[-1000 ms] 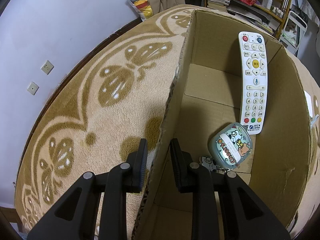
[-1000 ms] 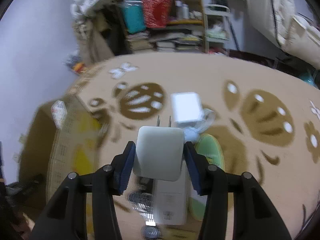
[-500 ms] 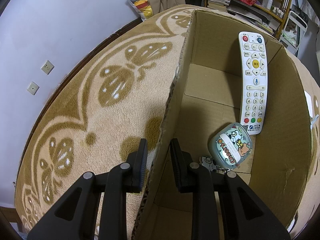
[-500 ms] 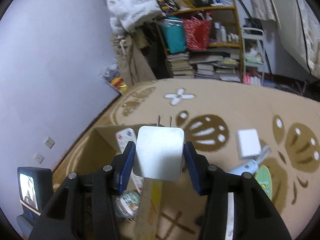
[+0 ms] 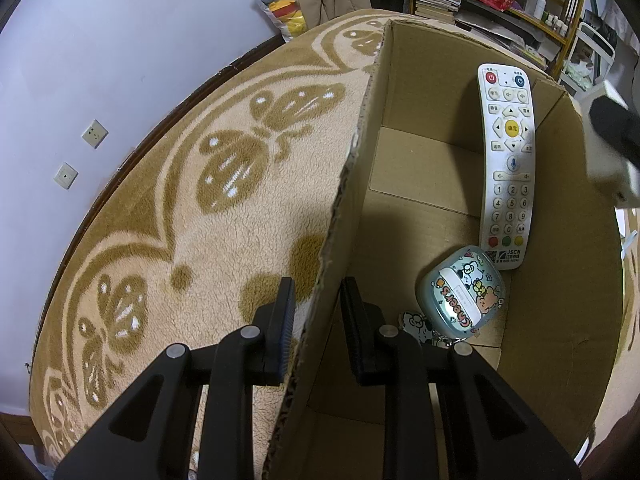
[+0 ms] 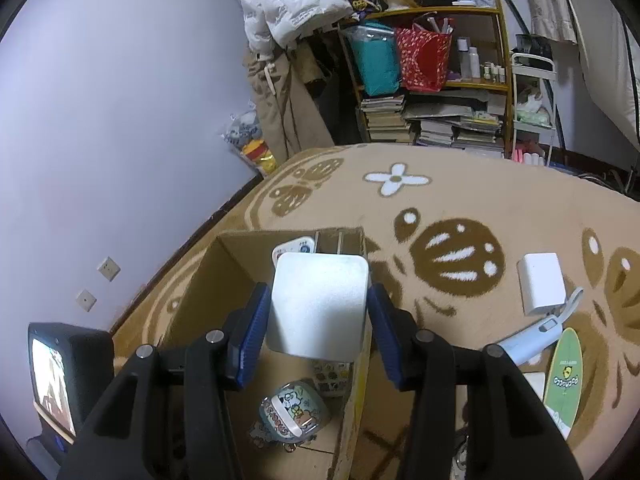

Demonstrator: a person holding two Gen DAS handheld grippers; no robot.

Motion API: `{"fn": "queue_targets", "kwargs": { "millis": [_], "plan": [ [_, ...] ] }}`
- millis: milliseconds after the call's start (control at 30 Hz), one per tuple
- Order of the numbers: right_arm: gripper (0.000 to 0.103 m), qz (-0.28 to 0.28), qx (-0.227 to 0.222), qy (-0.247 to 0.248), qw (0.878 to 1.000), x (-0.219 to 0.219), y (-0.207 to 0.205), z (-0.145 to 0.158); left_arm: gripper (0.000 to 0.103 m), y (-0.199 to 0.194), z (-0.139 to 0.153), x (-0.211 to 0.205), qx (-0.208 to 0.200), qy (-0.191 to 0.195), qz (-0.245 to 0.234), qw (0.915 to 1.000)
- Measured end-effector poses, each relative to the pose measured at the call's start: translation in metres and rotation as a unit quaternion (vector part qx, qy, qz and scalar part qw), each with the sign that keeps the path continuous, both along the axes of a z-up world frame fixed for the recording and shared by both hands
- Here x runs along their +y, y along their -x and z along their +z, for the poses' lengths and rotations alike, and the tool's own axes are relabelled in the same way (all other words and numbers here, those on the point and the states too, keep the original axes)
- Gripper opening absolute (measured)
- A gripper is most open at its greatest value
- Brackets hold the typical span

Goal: Organize rigid objects
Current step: 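Carry the white square pad into the box and release it with the right gripper, then return the right gripper toward the remaining items on the rug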

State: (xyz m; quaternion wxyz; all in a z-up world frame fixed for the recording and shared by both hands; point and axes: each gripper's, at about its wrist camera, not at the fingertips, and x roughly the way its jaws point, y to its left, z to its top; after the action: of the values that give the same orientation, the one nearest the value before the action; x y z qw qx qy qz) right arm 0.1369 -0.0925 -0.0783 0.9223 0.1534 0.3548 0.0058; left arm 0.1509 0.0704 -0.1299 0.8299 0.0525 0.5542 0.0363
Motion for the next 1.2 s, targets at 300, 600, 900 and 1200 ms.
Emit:
{"fn": "queue_targets", "kwargs": {
  "millis": [300, 600, 900, 1200],
  "plan": [
    [0.056, 0.002, -0.009, 0.016, 1.000, 0.002, 0.005, 0.009, 0.023, -0.001, -0.002, 0.003, 0.010, 0.006, 0.004, 0.9999],
    [0.081, -0.024, 0.005, 0.035, 0.999, -0.027, 0.021, 0.008, 0.023, -0.001, -0.002, 0.003, 0.010, 0.006, 0.004, 0.9999],
    [0.083, -0.063, 0.027, 0.045, 0.997, -0.073, 0.049, -0.013, 0.023, -0.001, -0.001, 0.003, 0.010, 0.003, 0.003, 0.9999],
    [0.083, -0.069, 0.065, 0.024, 0.995, -0.085, 0.066, -0.048, 0.023, -0.001, 0.000, 0.002, 0.012, 0.001, 0.002, 0.9999]
  ]
}}
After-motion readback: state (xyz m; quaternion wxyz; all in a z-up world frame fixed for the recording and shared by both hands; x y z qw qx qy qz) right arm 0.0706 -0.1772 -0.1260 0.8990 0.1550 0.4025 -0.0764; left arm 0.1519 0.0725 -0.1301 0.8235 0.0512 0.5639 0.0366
